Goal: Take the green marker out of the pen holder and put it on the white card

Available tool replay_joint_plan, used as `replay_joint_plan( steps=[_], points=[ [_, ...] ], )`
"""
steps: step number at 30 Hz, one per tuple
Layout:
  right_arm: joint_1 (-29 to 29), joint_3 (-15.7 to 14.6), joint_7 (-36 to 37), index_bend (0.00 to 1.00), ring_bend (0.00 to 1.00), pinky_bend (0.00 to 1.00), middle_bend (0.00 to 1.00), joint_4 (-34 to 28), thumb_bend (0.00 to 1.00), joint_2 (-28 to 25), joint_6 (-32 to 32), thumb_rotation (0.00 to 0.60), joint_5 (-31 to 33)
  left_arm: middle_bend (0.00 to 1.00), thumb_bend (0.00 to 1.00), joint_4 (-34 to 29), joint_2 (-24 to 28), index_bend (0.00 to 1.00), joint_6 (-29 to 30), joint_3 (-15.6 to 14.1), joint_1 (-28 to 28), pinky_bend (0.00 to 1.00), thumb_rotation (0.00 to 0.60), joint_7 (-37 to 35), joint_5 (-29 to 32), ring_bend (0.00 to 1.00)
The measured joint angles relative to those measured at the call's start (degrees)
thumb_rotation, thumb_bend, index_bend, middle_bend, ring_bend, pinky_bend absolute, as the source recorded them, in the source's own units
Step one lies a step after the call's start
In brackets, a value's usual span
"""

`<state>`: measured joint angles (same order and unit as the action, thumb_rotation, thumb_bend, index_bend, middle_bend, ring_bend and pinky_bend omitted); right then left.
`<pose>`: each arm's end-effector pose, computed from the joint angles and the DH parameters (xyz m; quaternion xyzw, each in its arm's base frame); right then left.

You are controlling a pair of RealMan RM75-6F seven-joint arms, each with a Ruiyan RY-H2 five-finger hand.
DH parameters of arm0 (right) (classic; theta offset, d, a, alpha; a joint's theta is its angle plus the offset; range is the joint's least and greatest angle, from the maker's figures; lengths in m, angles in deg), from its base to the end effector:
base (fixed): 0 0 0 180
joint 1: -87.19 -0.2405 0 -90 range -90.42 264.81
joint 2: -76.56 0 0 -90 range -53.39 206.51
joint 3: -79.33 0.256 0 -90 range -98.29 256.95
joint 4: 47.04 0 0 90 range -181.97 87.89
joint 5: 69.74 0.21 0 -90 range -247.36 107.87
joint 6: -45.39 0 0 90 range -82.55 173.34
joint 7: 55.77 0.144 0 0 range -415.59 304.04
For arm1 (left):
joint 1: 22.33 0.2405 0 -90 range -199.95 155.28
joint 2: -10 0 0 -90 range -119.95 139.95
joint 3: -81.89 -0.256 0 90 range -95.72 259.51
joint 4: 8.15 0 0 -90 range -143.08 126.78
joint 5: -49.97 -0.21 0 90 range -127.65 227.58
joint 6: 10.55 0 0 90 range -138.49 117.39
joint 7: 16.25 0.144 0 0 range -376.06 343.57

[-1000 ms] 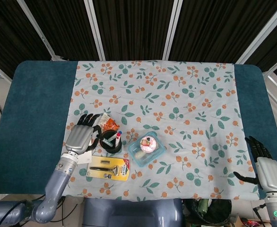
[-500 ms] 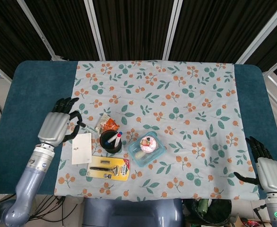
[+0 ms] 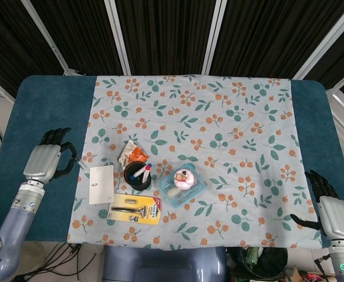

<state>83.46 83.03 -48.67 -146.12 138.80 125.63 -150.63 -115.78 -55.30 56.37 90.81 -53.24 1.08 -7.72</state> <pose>-0.3077 -0.1754 0.1533 0.5337 -0.4924 0.4086 0.5529 -0.2018 0.2995 0.1106 -0.6397 -0.4442 -0.3690 0.5071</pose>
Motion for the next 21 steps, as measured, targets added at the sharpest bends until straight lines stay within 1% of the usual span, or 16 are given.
replay_joint_plan(
  steps=[2, 4, 7, 9, 11, 15, 17, 21],
  points=[
    [0.0, 0.1, 0.0, 0.0, 0.0, 0.13, 0.0, 0.1, 0.14, 0.0, 0.0, 0.6, 0.1, 0.04, 0.3, 0.5, -1.0, 0.37, -0.4, -0.3, -0.1, 0.01, 0.6, 0.4, 0.2, 0.0],
    [0.0, 0.1, 0.1, 0.0, 0.0, 0.13, 0.0, 0.1, 0.14, 0.0, -0.1, 0.6, 0.1, 0.01, 0.26, 0.9, -2.1, 0.27, -0.5, -0.5, -0.3, 0.01, 0.6, 0.9, 0.4, 0.0],
    [0.0, 0.0, 0.3, 0.0, 0.0, 0.13, 0.0, 0.1, 0.14, -0.1, -0.2, 0.6, 0.1, 0.0, 0.22, 1.3, -3.4, 0.15, -0.3, -0.5, -0.3, 0.01, 0.6, 1.2, 0.5, 0.0],
    [0.0, 0.0, 0.4, 0.0, 0.0, 0.13, 0.0, 0.1, 0.14, -0.2, -0.2, 0.6, 0.0, 0.0, 0.22, 1.5, -3.9, 0.09, 0.0, -0.5, -0.3, 0.01, 0.6, 1.2, 0.5, 0.0],
    [0.0, 0.0, 0.5, 0.0, 0.0, 0.13, 0.0, 0.2, 0.14, -0.2, -0.1, 0.6, -0.1, 0.0, 0.21, 1.6, -4.2, 0.06, 0.7, -0.5, -0.1, 0.01, 0.6, 1.2, 0.4, 0.0],
    [0.0, 0.0, 0.6, 0.0, 0.0, 0.13, 0.0, 0.2, 0.14, -0.3, -0.1, 0.6, -0.2, 0.0, 0.18, 1.2, -3.9, 0.04, 1.6, -0.7, 0.9, 0.0, 0.6, 0.5, -0.6, 0.0],
    [0.0, 0.0, 0.6, 0.0, 0.0, 0.13, 0.0, 0.2, 0.14, -0.3, -0.1, 0.6, -0.3, 0.0, 0.16, 0.9, -3.4, 0.03, 2.5, -1.3, 1.8, 0.0, 0.6, -0.2, -2.1, 0.0],
    [0.0, -0.1, 0.4, 0.0, 0.0, 0.13, 0.0, 0.3, 0.14, -0.3, -0.1, 0.6, -0.3, 0.0, 0.08, 1.2, -2.2, 0.0, 5.0, -3.2, 4.2, 0.0, 0.6, -1.6, -7.0, 0.0]
  ],
)
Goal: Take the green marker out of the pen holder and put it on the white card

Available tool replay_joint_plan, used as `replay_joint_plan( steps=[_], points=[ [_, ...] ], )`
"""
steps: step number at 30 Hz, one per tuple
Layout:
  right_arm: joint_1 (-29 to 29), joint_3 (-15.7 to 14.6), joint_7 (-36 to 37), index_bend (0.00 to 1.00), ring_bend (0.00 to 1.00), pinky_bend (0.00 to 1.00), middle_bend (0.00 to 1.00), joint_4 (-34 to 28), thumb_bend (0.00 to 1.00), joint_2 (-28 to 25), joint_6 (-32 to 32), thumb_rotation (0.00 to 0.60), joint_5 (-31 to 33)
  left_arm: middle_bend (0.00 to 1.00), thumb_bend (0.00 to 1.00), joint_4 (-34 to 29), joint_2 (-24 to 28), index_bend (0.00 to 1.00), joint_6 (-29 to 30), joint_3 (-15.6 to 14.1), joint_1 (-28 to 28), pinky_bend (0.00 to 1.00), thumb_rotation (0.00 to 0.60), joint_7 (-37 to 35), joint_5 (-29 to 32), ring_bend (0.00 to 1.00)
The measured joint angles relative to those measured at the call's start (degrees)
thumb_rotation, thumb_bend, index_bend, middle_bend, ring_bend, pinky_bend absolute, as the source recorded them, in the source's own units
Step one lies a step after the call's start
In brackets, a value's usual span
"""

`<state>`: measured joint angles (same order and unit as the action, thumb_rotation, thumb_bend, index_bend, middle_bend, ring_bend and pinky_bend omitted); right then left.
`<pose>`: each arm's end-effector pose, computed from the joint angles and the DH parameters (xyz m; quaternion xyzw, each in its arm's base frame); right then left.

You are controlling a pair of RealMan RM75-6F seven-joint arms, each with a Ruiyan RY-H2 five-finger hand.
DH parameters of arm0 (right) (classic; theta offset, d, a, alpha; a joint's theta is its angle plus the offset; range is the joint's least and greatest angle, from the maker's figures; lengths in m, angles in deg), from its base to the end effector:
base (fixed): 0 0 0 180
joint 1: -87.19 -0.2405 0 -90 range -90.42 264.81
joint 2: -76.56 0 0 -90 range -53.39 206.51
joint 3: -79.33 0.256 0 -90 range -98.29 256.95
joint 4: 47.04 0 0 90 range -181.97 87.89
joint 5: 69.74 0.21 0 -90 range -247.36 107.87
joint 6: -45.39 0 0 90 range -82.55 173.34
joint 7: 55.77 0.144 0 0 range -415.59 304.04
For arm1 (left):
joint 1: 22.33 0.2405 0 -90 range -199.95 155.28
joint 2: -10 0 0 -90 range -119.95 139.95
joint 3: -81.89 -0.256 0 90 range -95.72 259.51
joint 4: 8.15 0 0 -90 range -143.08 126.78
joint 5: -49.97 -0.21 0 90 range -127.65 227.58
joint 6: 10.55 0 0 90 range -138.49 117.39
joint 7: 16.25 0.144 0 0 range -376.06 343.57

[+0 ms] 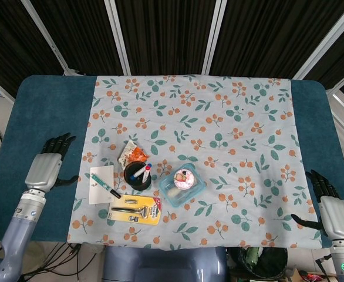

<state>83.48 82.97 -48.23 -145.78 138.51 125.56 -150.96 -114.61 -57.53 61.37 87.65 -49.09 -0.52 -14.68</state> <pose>-0.3088 -0.1752 0.1549 0.5359 -0.4909 0.4080 0.5525 -0.2152 0.2757 0.1039 -0.6362 -0.4330 -0.3822 0.5116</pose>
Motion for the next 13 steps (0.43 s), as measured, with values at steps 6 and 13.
replay_joint_plan(
  steps=[6, 13],
  points=[
    [0.0, 0.0, -0.7, 0.0, 0.0, 0.13, 0.0, 0.3, 0.14, 0.3, 0.3, 0.6, -0.3, 0.0, 0.03, 2.6, 2.4, 0.0, 6.7, -6.1, 7.1, 0.0, 0.6, -2.9, -9.7, 0.0],
    [0.1, -0.1, -1.2, 0.0, 0.0, 0.13, 0.0, 0.4, 0.14, 0.5, 0.8, 0.6, -0.9, 0.0, 0.03, 9.7, 2.7, 0.0, 14.7, -9.3, 13.8, 0.0, 0.6, -8.8, -17.6, 0.0]
  ],
)
